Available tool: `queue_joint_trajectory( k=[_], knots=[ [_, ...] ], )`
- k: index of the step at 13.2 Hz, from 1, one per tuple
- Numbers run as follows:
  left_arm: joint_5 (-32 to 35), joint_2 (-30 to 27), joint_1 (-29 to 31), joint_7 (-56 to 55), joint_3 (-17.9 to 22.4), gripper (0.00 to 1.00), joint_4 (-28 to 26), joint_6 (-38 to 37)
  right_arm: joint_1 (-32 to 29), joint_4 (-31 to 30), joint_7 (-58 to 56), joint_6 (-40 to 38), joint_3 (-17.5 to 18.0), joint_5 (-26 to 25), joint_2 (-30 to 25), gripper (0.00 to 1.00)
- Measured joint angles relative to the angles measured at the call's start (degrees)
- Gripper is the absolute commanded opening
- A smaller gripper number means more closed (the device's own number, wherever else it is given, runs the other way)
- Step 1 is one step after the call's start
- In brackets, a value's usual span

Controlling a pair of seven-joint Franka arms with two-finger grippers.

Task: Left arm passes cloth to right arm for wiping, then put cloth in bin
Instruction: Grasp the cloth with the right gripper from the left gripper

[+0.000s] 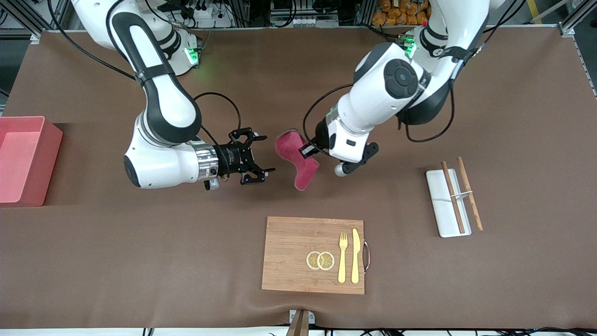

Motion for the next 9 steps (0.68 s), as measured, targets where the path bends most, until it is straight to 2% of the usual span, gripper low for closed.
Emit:
queue_joint_trajectory(
  k=[2, 3, 4, 5, 6, 9],
  knots=[
    [0.0, 0.4, -1.4, -3.6, 0.0, 0.0, 0.5, 2.0, 1.3, 0.0, 0.1, 0.6, 0.0, 0.2, 0.3, 1.0],
    [0.0, 0.7, -2.0, -5.0, 0.0, 0.0, 1.0, 2.4, 2.2, 0.0, 0.1, 1.1, 0.0, 0.3, 0.4, 0.89],
    [0.0, 1.0, -2.6, -6.3, 0.0, 0.0, 1.5, 3.0, 3.1, 0.0, 0.1, 1.7, 0.0, 0.3, 0.4, 0.46],
    [0.0, 1.2, -3.1, -7.4, 0.0, 0.0, 1.9, 3.8, 4.1, 0.0, 0.1, 2.2, 0.0, 0.4, 0.5, 0.08],
    [0.0, 1.5, -3.6, -8.2, 0.0, 0.0, 2.0, 4.6, 4.8, 0.1, 0.1, 2.5, 0.0, 0.4, 0.5, 0.0],
    [0.0, 2.1, -4.5, -9.1, 0.0, 0.0, 2.1, 5.7, 5.0, 0.6, 0.1, 2.6, -0.1, 0.4, 0.5, 0.0]
  ],
)
